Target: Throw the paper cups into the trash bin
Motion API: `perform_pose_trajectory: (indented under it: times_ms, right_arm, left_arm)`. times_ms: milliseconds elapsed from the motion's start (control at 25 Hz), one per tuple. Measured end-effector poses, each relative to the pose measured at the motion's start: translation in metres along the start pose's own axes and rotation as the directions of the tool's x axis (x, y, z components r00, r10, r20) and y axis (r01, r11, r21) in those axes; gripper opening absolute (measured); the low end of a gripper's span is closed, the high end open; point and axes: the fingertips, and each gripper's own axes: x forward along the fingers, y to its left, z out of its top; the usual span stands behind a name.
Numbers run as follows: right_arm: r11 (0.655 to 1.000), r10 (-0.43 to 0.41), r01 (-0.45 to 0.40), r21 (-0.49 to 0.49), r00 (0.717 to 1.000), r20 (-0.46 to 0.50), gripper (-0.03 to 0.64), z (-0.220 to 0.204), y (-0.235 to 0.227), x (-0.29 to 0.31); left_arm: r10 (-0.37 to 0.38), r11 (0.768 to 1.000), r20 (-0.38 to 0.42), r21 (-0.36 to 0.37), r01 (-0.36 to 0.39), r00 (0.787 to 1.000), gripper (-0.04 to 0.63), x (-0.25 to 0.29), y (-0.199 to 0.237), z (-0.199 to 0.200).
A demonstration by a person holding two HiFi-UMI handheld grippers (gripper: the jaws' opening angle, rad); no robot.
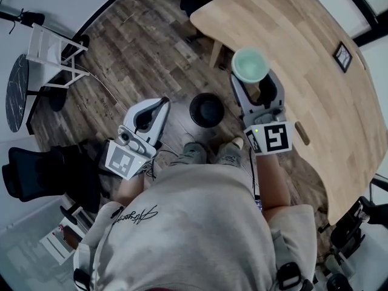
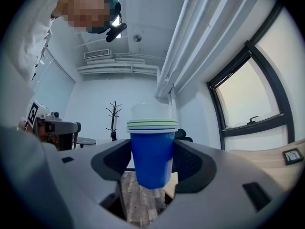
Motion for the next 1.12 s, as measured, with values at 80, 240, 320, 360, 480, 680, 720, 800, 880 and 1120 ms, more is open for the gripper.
perform_pose_trajectory:
  times_ms: [80,240,320,360,480,680,720,800,880,1120]
  right_arm:
    - [1.000,0.012,-0.012,0.002,1.000,-0.006,0.278,-0.003,0.005,0.004]
    - [0.999,0.040,-0.040,0.015,0.999,-0.019,0.278,-0.012,0.014,0.009]
    - [0.998,0.053,-0.052,0.019,0.998,-0.023,0.278,-0.017,0.017,0.013]
    - [0.998,0.059,-0.058,0.019,0.998,-0.025,0.278,-0.020,0.019,0.015]
    - [0.997,0.080,-0.079,0.028,0.996,-0.042,0.278,-0.035,0.027,0.022]
    - [0.991,0.126,-0.123,0.054,0.990,-0.067,0.278,-0.059,0.038,0.032]
    - [0.989,0.136,-0.132,0.060,0.988,-0.070,0.278,-0.064,0.040,0.034]
    - [0.986,0.157,-0.152,0.071,0.985,-0.077,0.278,-0.074,0.044,0.037]
    - [0.982,0.177,-0.171,0.079,0.981,-0.082,0.278,-0.086,0.047,0.042]
    - [0.970,0.229,-0.217,0.110,0.967,-0.108,0.278,-0.116,0.065,0.043]
  left_arm:
    - [0.006,1.000,-0.001,-0.005,-0.006,1.000,0.003,-0.003,0.003,-0.002]
    - [0.020,1.000,-0.012,-0.020,-0.020,1.000,0.003,-0.008,0.005,-0.009]
    - [0.023,0.999,-0.016,-0.023,-0.023,1.000,0.003,-0.009,0.006,-0.014]
    - [0.024,0.999,-0.016,-0.025,-0.025,1.000,0.003,-0.009,0.007,-0.016]
    - [0.034,0.999,-0.020,-0.039,-0.034,0.999,0.003,-0.011,0.010,-0.024]
    - [0.053,0.997,-0.030,-0.057,-0.055,0.998,0.003,-0.012,0.013,-0.038]
    - [0.058,0.996,-0.032,-0.062,-0.060,0.998,0.003,-0.012,0.013,-0.042]
    - [0.065,0.995,-0.043,-0.071,-0.068,0.997,0.003,-0.013,0.014,-0.052]
    - [0.072,0.994,-0.057,-0.073,-0.076,0.996,0.003,-0.014,0.016,-0.062]
    - [0.111,0.988,-0.076,-0.095,-0.118,0.991,0.003,-0.023,0.016,-0.082]
